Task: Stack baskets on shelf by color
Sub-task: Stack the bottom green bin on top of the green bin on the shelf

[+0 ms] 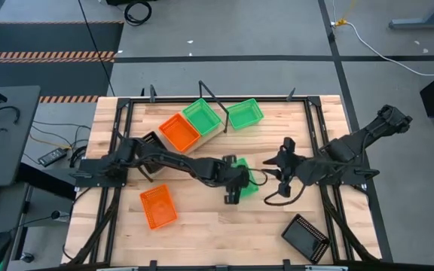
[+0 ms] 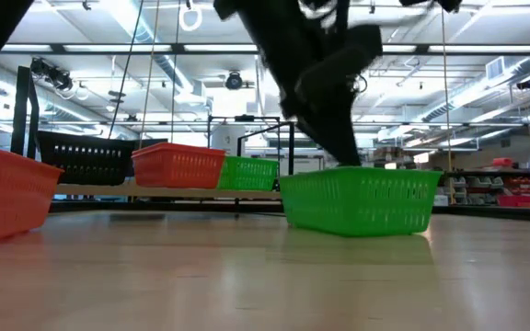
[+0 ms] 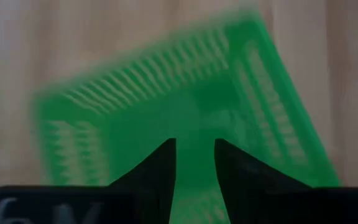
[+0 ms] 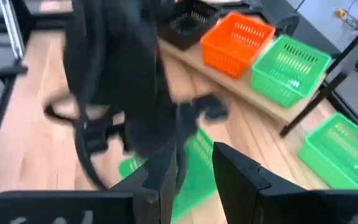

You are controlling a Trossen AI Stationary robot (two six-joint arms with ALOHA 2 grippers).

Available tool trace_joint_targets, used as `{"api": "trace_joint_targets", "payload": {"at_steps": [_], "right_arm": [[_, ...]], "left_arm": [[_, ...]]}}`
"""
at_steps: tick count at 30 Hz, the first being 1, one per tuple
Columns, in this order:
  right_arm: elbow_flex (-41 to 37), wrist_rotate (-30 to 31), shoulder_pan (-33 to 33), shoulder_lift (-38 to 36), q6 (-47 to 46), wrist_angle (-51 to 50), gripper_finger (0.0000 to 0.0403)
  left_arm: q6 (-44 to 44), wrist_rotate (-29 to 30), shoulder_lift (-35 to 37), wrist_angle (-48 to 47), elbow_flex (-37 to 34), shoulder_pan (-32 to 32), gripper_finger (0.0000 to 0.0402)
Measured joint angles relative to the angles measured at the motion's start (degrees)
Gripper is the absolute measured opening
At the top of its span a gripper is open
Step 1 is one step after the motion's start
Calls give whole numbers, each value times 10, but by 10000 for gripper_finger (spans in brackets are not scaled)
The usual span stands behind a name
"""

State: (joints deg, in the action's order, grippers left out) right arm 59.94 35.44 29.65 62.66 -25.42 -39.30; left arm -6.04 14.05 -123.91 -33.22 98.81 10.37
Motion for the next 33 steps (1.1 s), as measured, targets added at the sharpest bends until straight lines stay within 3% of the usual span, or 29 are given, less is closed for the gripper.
{"api": "trace_joint_targets", "payload": {"at_steps": [6, 12, 14, 17, 20, 25, 29, 33], "right_arm": [[0, -26, 3, 6, -65, -104, 111], [0, -58, 21, 40, -71, -104, 111], [0, -70, 24, 49, -70, -104, 111], [0, -81, 27, 57, -77, -119, 111], [0, -70, 29, 57, -93, -136, 111], [-8, -80, 25, 65, -56, -87, 111], [-9, -130, 10, 115, -6, -27, 112], [-2, -193, -7, 202, 49, -15, 123]], "left_arm": [[14, 59, 62, -15, 2, 23, 117], [38, 159, 102, -22, -2, 47, 116], [50, 169, 121, 24, -32, 47, 116], [65, 145, 179, 133, -131, 41, 116], [62, 81, 260, 278, -275, 25, 116], [40, 2, 405, 514, -486, -17, 116], [0, -8, 513, 586, -589, -31, 117], [-10, -6, 569, 601, -630, -27, 117]]}}
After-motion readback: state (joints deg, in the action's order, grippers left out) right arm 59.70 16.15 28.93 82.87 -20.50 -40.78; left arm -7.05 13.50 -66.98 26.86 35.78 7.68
